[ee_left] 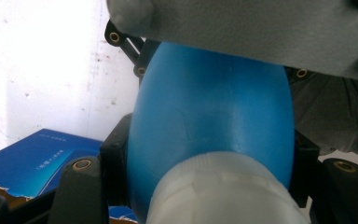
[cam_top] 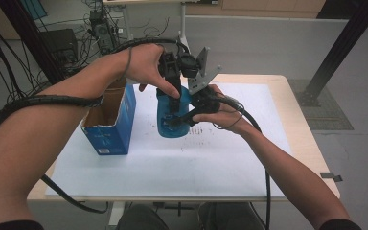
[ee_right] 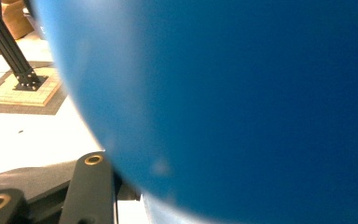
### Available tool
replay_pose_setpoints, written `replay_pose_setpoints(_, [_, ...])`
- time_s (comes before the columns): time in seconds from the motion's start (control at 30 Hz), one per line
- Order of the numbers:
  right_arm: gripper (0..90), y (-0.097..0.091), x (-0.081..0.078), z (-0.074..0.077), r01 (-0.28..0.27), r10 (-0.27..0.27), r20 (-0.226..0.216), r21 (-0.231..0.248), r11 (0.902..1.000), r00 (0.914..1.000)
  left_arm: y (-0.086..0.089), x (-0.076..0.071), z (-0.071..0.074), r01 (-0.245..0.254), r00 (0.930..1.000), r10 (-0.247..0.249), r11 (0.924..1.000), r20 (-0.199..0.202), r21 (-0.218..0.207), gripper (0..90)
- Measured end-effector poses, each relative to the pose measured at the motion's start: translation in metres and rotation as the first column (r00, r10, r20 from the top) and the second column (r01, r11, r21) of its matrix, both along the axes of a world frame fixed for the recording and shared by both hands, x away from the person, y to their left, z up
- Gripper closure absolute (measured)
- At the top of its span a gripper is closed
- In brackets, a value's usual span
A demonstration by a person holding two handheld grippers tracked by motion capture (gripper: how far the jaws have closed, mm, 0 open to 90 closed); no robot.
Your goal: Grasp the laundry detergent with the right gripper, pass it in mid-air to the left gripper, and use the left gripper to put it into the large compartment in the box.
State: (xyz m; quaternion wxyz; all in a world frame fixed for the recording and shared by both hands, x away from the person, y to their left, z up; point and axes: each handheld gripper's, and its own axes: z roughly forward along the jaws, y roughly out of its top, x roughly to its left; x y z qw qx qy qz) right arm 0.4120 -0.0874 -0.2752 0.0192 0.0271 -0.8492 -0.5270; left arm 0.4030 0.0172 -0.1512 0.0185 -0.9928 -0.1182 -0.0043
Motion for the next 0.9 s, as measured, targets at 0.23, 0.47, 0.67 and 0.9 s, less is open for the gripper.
replay_pose_setpoints(0.23, [43.2,-0.0004,0.0005,0.0001,0.001,-0.001,0.004,0.003,1.0000,1.0000,-0.0006,0.0001,0.0007,0.002,1.0000,-0.002,1.0000,0.002,0.000,37.5])
replay_pose_setpoints(0.47, [43.0,0.0006,0.0004,-0.0001,-0.001,0.001,0.008,0.002,1.0000,1.0000,-0.0001,-0.0005,-0.0004,0.001,1.0000,-0.001,1.0000,0.001,-0.001,37.5])
replay_pose_setpoints(0.67, [42.9,0.0012,-0.0003,0.0003,-0.003,0.003,0.006,0.003,1.0000,1.0000,-0.0003,-0.0014,0.0008,-0.001,1.0000,0.001,1.0000,0.002,0.000,37.5])
replay_pose_setpoints(0.9, [42.9,0.0008,-0.0006,0.0010,-0.003,0.003,0.005,0.004,1.0000,1.0000,0.0003,-0.0016,0.0015,-0.001,1.0000,0.001,1.0000,0.004,-0.006,37.5])
